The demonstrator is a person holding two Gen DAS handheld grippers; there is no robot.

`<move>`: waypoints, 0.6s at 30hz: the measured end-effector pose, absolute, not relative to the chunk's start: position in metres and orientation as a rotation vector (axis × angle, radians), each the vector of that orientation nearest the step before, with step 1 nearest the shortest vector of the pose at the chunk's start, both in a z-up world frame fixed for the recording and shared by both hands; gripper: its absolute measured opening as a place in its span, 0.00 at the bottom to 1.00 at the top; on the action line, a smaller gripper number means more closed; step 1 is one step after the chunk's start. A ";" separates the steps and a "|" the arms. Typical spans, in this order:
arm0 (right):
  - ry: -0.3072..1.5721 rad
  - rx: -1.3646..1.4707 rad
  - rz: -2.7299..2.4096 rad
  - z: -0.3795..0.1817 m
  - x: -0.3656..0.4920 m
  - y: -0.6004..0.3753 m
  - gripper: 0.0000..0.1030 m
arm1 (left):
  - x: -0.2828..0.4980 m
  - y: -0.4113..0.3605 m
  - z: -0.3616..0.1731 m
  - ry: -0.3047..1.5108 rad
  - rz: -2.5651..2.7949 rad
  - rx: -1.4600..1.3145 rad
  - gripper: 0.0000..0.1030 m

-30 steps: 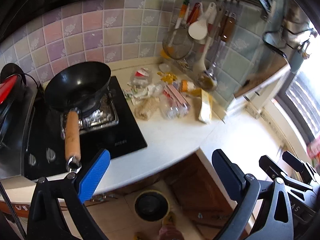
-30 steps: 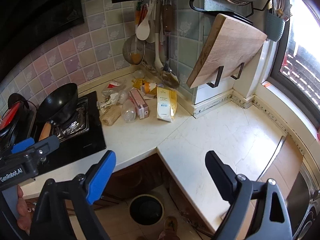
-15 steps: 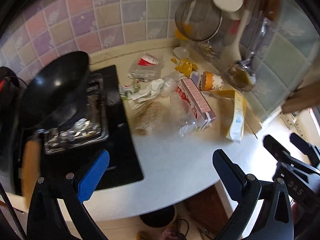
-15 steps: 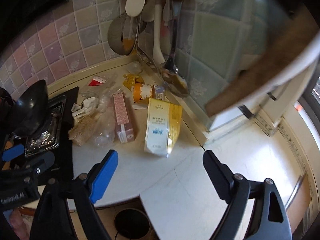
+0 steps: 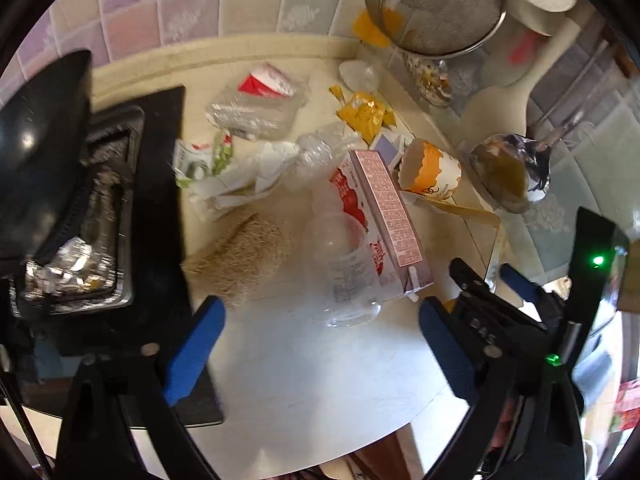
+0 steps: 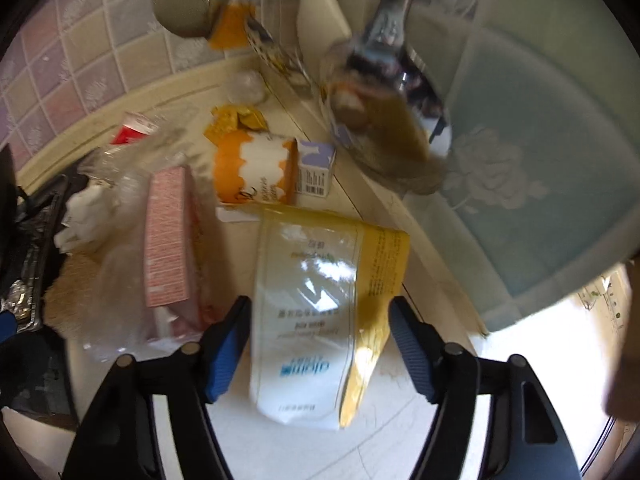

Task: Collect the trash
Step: 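Grasp the yellow snack bag with the right tool while the left tool grasps the clear plastic bottle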

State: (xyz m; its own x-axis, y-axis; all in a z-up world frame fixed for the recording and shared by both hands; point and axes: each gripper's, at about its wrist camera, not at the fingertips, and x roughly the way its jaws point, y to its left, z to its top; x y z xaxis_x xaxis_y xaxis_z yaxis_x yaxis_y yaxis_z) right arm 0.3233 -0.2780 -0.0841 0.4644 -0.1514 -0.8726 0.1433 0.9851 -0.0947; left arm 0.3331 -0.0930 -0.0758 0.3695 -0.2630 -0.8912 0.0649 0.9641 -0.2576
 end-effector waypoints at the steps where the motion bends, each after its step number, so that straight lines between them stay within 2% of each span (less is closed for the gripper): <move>1: 1.076 -0.009 -0.193 -0.087 0.325 -0.280 0.60 | 0.338 -0.094 -0.080 1.196 -0.223 -0.212 0.84; 3: 1.076 -0.004 -0.204 -0.091 0.328 -0.284 0.55 | 0.347 -0.095 -0.089 1.232 -0.229 -0.248 0.79; 10: 1.115 0.065 -0.266 -0.105 0.334 -0.307 0.17 | 0.366 -0.106 -0.108 1.302 -0.242 -0.248 0.76; 12: 1.109 0.053 -0.280 -0.106 0.333 -0.307 0.14 | 0.371 -0.110 -0.113 1.315 -0.234 -0.231 0.76; 16: 1.077 0.045 -0.320 -0.105 0.326 -0.306 0.11 | 0.377 -0.113 -0.123 1.341 -0.239 -0.239 0.50; 18: 1.054 0.034 -0.338 -0.102 0.322 -0.304 0.11 | 0.378 -0.111 -0.125 1.334 -0.239 -0.259 0.49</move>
